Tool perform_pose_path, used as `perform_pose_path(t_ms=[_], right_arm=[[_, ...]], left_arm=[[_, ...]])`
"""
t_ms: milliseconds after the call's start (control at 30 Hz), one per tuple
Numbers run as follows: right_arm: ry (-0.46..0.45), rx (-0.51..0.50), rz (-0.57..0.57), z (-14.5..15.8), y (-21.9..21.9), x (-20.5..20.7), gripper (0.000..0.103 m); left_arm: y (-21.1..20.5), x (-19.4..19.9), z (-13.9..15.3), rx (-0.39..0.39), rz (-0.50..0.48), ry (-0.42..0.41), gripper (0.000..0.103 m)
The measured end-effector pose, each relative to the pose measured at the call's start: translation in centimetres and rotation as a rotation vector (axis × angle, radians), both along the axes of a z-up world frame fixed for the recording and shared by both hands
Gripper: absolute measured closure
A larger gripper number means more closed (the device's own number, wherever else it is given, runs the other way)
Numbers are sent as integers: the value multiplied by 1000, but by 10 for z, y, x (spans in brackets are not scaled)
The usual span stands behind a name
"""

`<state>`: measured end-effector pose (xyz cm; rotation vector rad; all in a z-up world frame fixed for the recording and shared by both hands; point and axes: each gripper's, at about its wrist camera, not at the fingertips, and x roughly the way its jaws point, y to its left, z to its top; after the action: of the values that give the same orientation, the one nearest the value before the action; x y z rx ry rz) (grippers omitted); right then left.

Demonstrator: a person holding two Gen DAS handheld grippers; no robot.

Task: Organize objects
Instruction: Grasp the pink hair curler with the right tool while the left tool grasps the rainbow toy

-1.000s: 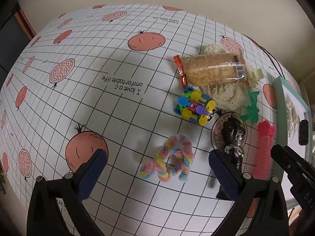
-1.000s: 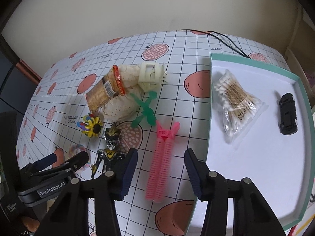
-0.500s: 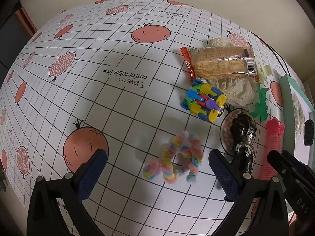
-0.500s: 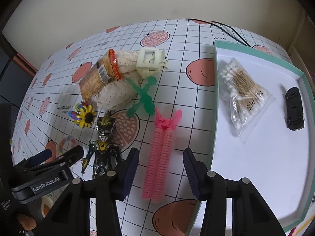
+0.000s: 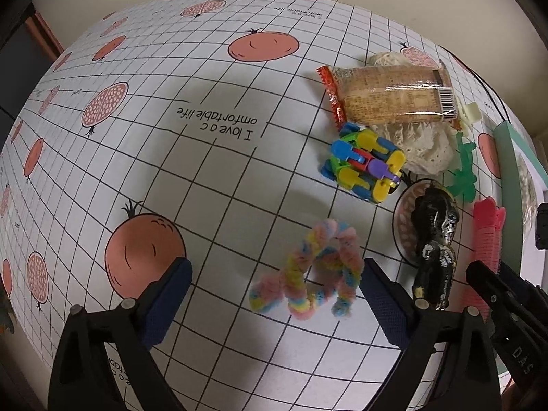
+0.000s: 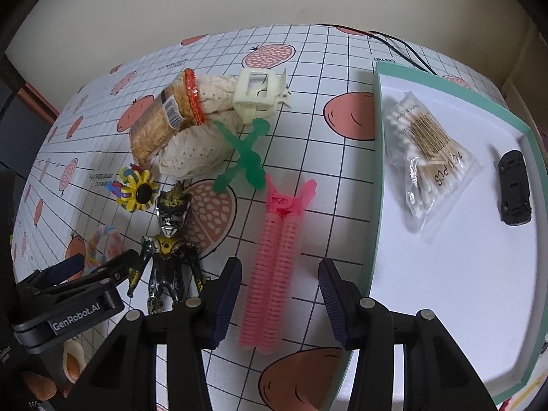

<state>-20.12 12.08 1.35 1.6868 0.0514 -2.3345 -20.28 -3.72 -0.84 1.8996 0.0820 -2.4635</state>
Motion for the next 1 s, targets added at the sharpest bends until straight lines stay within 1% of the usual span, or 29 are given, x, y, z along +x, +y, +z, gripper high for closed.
perform_pose_path(t_ms=[500,533,667,800,833,967,1000], right_arm=[[25,77,45,-3,-15,2,53],[25,74,44,-3,-15,3,55],[24,71,33,-2,-11,1,63],[20,57,24,-2,-6,0,70],[19,55,22,-2,-5,0,71],[16,42,20,-1,-3,-2,73],[14,36,19,-1,-2,-2,73]], left_arm=[[-1,2,1,-1,1,3,7],[-1,2,1,-1,0,3,8],[-3,1,4,0,4,15,17],[-5,1,6,0,4,22,21],[-5,1,6,0,5,25,25],[-8,0,9,0,9,41,38],[-9,0,10,0,11,43,39]])
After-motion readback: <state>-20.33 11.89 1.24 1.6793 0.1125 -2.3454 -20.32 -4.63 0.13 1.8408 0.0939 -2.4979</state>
